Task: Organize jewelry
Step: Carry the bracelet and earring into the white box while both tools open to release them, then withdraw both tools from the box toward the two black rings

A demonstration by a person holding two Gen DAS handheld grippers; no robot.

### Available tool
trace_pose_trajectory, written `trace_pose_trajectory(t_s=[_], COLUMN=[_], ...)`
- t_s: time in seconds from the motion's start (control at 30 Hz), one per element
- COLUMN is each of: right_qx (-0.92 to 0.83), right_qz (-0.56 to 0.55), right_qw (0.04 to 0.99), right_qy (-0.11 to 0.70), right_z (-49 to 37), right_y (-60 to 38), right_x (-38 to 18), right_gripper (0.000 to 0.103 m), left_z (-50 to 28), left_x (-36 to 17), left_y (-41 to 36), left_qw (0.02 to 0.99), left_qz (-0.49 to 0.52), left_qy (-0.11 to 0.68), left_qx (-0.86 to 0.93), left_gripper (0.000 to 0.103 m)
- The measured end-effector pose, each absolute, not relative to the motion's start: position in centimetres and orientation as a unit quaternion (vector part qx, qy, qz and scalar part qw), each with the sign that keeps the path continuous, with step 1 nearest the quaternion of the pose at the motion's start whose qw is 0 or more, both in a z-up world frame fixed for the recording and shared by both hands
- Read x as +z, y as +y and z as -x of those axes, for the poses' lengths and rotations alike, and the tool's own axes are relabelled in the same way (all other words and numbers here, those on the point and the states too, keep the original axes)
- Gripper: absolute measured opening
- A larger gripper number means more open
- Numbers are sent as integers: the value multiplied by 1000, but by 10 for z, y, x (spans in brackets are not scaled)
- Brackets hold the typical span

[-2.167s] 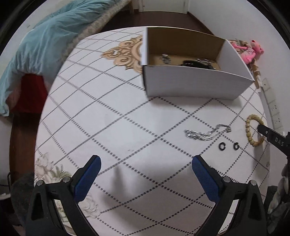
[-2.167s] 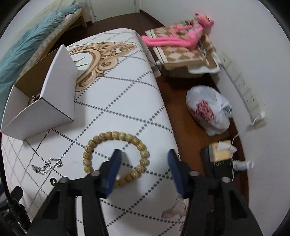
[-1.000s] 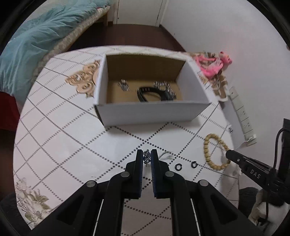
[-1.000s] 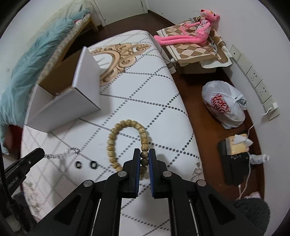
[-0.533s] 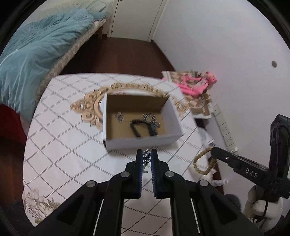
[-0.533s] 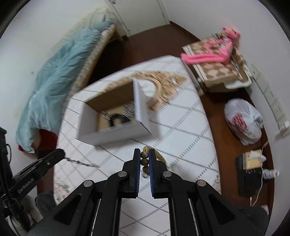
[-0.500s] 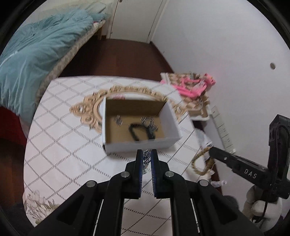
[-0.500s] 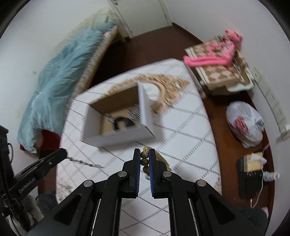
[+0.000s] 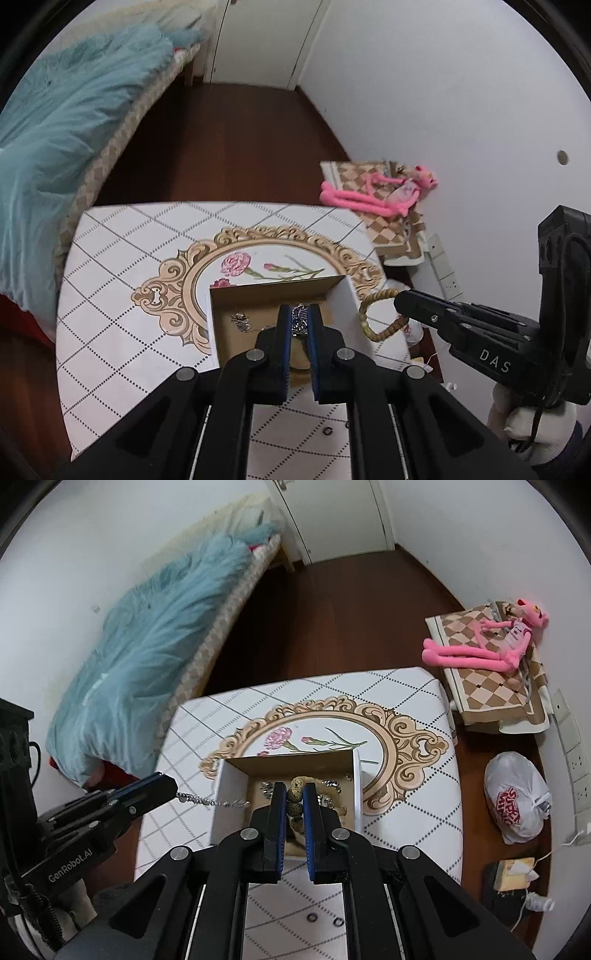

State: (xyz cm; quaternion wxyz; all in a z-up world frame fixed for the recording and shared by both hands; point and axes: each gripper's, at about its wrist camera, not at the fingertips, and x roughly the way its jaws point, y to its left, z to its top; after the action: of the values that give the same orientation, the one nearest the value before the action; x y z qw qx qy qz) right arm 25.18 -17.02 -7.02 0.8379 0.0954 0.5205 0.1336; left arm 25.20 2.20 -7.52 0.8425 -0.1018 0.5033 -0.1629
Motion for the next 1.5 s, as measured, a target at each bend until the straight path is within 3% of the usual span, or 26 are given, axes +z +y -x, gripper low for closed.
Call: trace_pose_trajectory(t_s=[0.57,0.6,0.67,0.7,0.73,0.77,0.8,0.87,0.93,1.07,1.5], right_qx=[111,107,106,102,100,101,97,92,83,56,18], right_qz=[-46,-40,-34,-28,-23,-26,-26,-26,-11,20,28], right_qw=[784,777,768,767,767,769,769,773,780,789,803], right_qy=[609,619,631,633,634,631,631,627,621,611,594], right_z=[-300,-300,-296,-293,-291,-288,-286,-282,-276,-269,-246], right_y=[-156,-156,-157,-158,-158,-159,-160,-160,-159,-157,-161], right_x=[-142,-146,-151,-153,-153,-151,-150,-147,-144,-145,-151], right_gripper=[9,10,11,21,28,38,55,70,71,96,100], left_z=[-299,-298,-296,-294,-292,-291,-287,-284,-279,-267,-238], left_x=[-131,-132,-133,-133,-133,-133,-134,-136,-140,-147,-146], left_y=[31,31,34,35,37,38,40,42,44,45,39], left_qw=[808,809,813,815,818,820,821,820,820,824,829], left_qz=[83,74,60,51,48,48,45,37,32,13,13], left_qy=[579,579,577,576,573,570,569,570,572,566,558], left_qx=[-74,-63,-48,-36,-31,-27,-19,-7,4,27,37], left_gripper=[11,16,41,69,81,81,81,83,100,103,103])
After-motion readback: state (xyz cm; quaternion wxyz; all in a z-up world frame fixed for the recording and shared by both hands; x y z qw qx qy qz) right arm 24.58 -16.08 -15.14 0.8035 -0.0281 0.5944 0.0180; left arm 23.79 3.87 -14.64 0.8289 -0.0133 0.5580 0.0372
